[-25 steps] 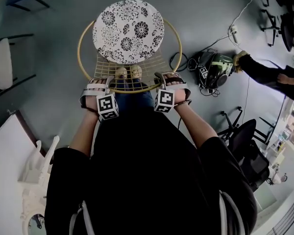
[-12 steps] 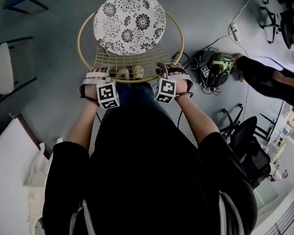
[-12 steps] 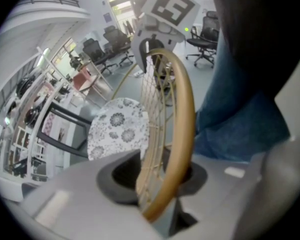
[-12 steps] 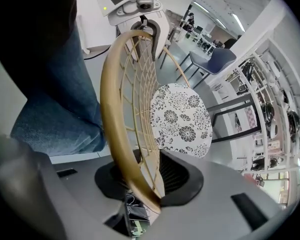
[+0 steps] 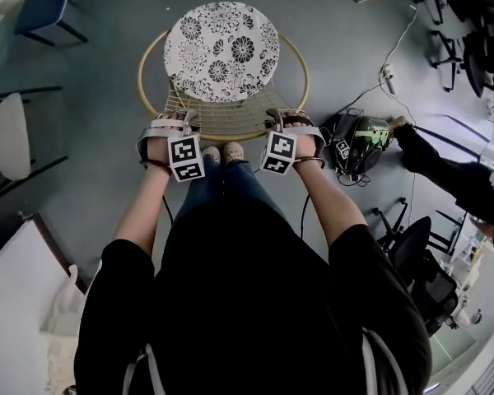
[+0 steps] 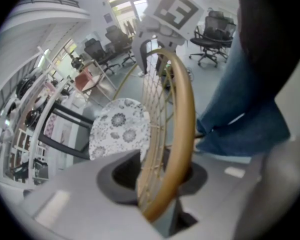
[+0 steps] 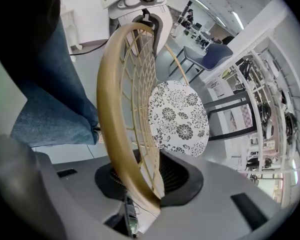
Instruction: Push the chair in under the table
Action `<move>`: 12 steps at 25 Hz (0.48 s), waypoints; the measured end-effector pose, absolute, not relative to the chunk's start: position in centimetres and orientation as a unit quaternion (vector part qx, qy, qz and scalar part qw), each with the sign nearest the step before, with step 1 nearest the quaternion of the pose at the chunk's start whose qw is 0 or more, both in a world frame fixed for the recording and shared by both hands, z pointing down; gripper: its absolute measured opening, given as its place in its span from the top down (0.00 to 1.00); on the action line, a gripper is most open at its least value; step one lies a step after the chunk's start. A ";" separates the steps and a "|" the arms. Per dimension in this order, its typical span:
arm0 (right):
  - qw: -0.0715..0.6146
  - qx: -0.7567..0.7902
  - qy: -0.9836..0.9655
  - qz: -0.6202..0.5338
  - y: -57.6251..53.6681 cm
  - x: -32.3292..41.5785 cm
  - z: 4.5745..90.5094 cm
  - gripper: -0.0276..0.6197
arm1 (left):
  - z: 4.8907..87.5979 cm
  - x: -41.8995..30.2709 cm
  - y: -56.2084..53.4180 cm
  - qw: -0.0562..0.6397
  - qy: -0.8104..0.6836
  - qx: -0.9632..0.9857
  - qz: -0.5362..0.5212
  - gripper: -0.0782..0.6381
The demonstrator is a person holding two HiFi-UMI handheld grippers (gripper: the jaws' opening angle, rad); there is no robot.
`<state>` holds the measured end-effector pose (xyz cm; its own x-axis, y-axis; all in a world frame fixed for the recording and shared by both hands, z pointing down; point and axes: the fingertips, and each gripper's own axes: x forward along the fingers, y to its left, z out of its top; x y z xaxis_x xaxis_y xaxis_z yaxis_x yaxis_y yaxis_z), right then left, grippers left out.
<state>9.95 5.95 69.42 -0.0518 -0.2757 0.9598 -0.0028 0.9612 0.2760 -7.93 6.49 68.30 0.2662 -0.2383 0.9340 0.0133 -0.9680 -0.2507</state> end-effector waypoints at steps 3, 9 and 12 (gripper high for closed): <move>0.687 0.097 -0.713 -0.101 4.7 9.7 69.4 0.78 | 68.3 -8.2 5.4 0.103 0.069 -0.790 -0.600 0.69; 0.696 0.100 -0.704 -0.093 1.3 10.1 69.4 0.77 | 68.0 -7.9 2.3 0.097 0.069 -0.792 -0.599 0.68; 0.693 0.101 -0.707 -0.096 0.1 10.2 69.3 0.77 | 68.0 -7.7 1.2 0.093 0.070 -0.792 -0.599 0.68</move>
<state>10.19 0.12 69.35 -0.0187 -0.2753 0.9612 -0.0094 0.9614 0.2751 -7.75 1.16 67.97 0.2720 -0.2226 0.9362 0.0011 -0.9728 -0.2316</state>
